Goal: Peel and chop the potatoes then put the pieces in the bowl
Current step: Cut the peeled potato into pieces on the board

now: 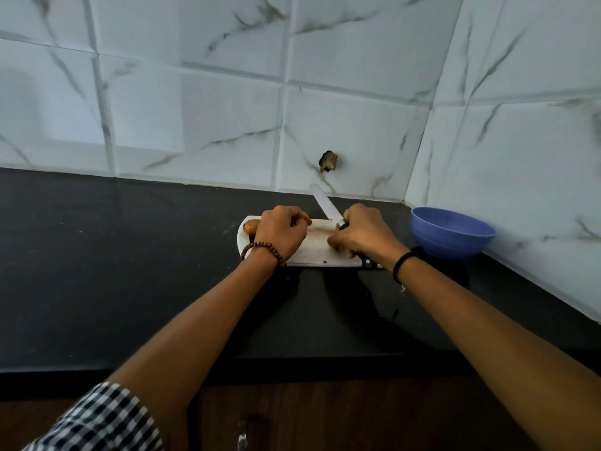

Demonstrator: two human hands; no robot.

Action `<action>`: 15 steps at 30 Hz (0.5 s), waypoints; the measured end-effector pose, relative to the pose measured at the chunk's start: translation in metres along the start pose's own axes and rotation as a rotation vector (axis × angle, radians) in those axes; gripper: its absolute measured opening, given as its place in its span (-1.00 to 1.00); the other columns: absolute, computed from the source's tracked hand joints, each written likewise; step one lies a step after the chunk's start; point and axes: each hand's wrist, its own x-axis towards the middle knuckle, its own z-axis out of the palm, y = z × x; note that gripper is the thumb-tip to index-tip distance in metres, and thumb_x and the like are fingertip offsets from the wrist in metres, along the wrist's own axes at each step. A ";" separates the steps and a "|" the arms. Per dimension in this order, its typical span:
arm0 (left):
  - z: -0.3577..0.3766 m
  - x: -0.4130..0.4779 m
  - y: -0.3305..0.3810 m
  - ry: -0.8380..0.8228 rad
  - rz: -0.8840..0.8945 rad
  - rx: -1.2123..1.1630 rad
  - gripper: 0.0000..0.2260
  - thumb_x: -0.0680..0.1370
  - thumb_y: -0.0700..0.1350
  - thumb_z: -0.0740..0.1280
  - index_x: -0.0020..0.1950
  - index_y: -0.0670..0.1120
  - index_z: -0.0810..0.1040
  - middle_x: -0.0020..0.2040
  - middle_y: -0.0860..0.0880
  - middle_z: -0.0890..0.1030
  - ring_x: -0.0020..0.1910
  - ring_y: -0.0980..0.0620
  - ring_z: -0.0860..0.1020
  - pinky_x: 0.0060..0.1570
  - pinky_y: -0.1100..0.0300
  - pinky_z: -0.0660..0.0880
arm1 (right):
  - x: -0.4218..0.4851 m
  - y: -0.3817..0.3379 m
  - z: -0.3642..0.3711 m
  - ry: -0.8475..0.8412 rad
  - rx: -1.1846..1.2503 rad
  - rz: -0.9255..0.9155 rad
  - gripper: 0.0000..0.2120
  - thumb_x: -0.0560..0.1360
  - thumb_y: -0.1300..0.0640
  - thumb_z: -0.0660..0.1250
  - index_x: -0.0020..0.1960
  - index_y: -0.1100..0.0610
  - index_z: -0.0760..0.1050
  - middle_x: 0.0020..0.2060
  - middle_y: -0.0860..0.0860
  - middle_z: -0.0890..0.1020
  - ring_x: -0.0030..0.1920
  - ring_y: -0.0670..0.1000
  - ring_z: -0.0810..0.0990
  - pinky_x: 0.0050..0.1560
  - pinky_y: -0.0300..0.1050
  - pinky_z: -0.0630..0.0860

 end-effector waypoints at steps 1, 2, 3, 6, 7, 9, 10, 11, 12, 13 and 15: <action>-0.001 0.000 0.000 0.001 -0.001 -0.006 -0.81 0.59 -0.11 0.26 -0.02 -0.05 0.68 -0.27 0.04 0.62 -0.38 0.18 0.47 -0.41 0.54 0.32 | 0.002 0.003 -0.004 0.004 0.024 0.016 -0.83 0.33 0.27 0.50 -0.17 0.26 0.52 -0.31 0.11 0.68 -0.40 0.03 0.69 -0.36 -0.07 0.67; -0.001 -0.001 0.000 0.003 -0.001 -0.012 -0.81 0.59 -0.11 0.26 -0.01 -0.06 0.68 -0.30 0.05 0.60 -0.41 0.19 0.45 -0.41 0.56 0.31 | 0.004 0.008 -0.008 0.009 0.051 0.035 -0.81 0.32 0.28 0.51 -0.13 0.27 0.54 -0.32 0.11 0.69 -0.36 0.05 0.72 -0.29 0.03 0.69; -0.001 -0.001 0.000 0.004 -0.002 -0.015 -0.80 0.60 -0.12 0.25 -0.01 -0.07 0.68 -0.30 0.05 0.60 -0.43 0.19 0.44 -0.40 0.58 0.30 | 0.006 0.013 -0.012 0.014 0.072 0.055 -0.79 0.32 0.28 0.53 -0.10 0.27 0.55 -0.34 0.11 0.70 -0.33 0.06 0.73 -0.25 0.09 0.70; -0.001 -0.002 0.001 0.004 0.000 0.002 -0.80 0.61 -0.10 0.24 0.02 -0.05 0.67 -0.25 0.05 0.60 -0.39 0.20 0.45 -0.31 0.67 0.25 | 0.012 0.031 -0.027 0.033 0.100 0.099 -0.74 0.31 0.25 0.55 -0.08 0.28 0.55 -0.36 0.10 0.71 -0.31 0.08 0.74 -0.20 0.13 0.69; -0.001 -0.001 0.001 0.001 -0.004 0.008 -0.80 0.61 -0.09 0.24 0.02 -0.05 0.67 -0.26 0.07 0.59 -0.38 0.20 0.45 -0.31 0.66 0.26 | 0.014 0.037 -0.031 0.040 0.102 0.109 -0.73 0.31 0.25 0.56 -0.07 0.29 0.56 -0.36 0.10 0.71 -0.32 0.08 0.73 -0.20 0.13 0.69; -0.001 -0.001 0.001 -0.011 -0.008 0.037 -0.80 0.61 -0.10 0.23 0.03 -0.04 0.67 -0.30 0.10 0.54 -0.39 0.19 0.44 -0.37 0.56 0.29 | 0.016 0.046 -0.035 0.038 0.096 0.122 -0.73 0.33 0.23 0.56 -0.06 0.31 0.56 -0.36 0.10 0.71 -0.34 0.06 0.72 -0.22 0.06 0.70; -0.001 -0.001 0.000 -0.020 -0.005 0.063 -0.79 0.61 -0.10 0.23 0.03 -0.03 0.67 -0.30 0.11 0.53 -0.39 0.19 0.43 -0.39 0.51 0.27 | 0.016 0.049 -0.035 0.029 0.092 0.123 -0.74 0.35 0.21 0.57 -0.07 0.30 0.56 -0.36 0.09 0.71 -0.34 0.05 0.71 -0.27 -0.01 0.68; -0.001 -0.001 0.000 -0.029 0.002 0.092 -0.79 0.61 -0.10 0.22 0.02 -0.02 0.67 -0.28 0.10 0.54 -0.39 0.19 0.43 -0.38 0.48 0.25 | 0.015 0.052 -0.036 0.018 0.091 0.122 -0.75 0.37 0.19 0.57 -0.10 0.29 0.56 -0.36 0.09 0.71 -0.32 0.07 0.71 -0.33 -0.08 0.65; -0.001 0.000 0.000 -0.040 0.009 0.122 -0.79 0.61 -0.09 0.22 0.02 -0.01 0.66 -0.24 0.08 0.57 -0.38 0.18 0.45 -0.32 0.43 0.30 | 0.015 0.054 -0.035 0.010 0.097 0.116 -0.76 0.39 0.15 0.57 -0.13 0.26 0.56 -0.35 0.09 0.71 -0.29 0.08 0.72 -0.38 -0.13 0.61; -0.001 0.000 -0.001 -0.044 0.013 0.148 -0.79 0.61 -0.07 0.22 0.02 0.00 0.66 -0.19 0.06 0.60 -0.35 0.16 0.47 -0.25 0.33 0.39 | 0.014 0.055 -0.035 0.004 0.107 0.108 -0.76 0.41 0.12 0.57 -0.16 0.24 0.55 -0.35 0.09 0.72 -0.28 0.09 0.73 -0.41 -0.16 0.58; -0.003 0.002 -0.002 -0.021 0.017 0.179 -0.79 0.59 -0.10 0.23 0.00 0.01 0.67 -0.10 0.03 0.65 -0.24 0.08 0.55 -0.09 0.09 0.55 | 0.014 0.056 -0.036 0.009 0.114 0.100 -0.76 0.44 0.08 0.54 -0.19 0.20 0.53 -0.32 0.10 0.72 -0.32 0.05 0.71 -0.45 -0.19 0.53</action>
